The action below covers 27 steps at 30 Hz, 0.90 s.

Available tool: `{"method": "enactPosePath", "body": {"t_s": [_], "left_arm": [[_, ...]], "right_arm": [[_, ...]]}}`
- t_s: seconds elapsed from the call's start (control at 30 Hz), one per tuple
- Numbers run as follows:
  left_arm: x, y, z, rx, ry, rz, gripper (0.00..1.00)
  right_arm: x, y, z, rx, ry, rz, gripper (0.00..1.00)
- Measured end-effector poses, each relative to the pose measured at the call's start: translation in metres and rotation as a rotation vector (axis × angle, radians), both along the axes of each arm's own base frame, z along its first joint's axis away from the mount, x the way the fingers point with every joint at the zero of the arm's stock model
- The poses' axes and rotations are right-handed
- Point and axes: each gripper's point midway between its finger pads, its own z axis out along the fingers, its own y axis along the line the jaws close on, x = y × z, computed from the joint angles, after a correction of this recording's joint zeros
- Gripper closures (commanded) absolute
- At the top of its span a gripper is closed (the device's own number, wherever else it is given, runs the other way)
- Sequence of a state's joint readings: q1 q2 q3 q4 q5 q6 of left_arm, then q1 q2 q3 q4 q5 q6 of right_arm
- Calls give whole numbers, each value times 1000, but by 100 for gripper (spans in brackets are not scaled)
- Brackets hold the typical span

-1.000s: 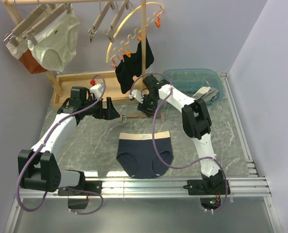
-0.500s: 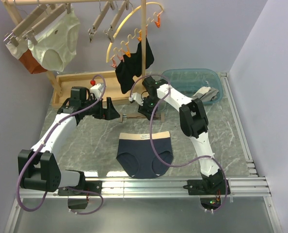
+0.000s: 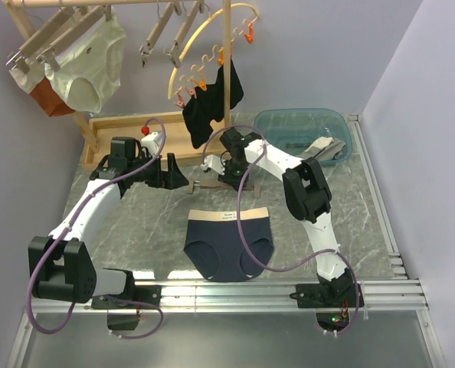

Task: Clip the underwear to the hanger

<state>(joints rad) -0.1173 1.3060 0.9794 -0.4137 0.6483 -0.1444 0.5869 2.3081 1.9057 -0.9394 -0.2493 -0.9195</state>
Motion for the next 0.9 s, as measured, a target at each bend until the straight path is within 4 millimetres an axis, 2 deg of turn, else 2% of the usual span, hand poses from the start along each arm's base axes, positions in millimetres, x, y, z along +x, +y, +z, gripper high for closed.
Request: {"method": "enactPosePath", "body": {"t_s": [0.1, 0.3, 0.5, 0.6, 0.73, 0.9], "left_arm": [[1, 4, -3, 0, 9, 17, 1], [2, 11, -11, 15, 25, 50, 2], [4, 13, -16, 23, 30, 57, 4], [7, 13, -25, 27, 53, 53, 9], [11, 10, -36, 22, 89, 28, 12], [12, 9, -35, 1, 90, 1, 14]], "right_arm": [[-5, 0, 0, -22, -25, 6, 100], [-5, -2, 3, -5, -84, -15, 100], [-14, -13, 5, 2, -129, -20, 100], [-17, -17, 8, 6, -150, -10, 100], [-17, -16, 26, 32, -189, 8, 100], [-11, -8, 60, 103, -262, 25, 100]]}}
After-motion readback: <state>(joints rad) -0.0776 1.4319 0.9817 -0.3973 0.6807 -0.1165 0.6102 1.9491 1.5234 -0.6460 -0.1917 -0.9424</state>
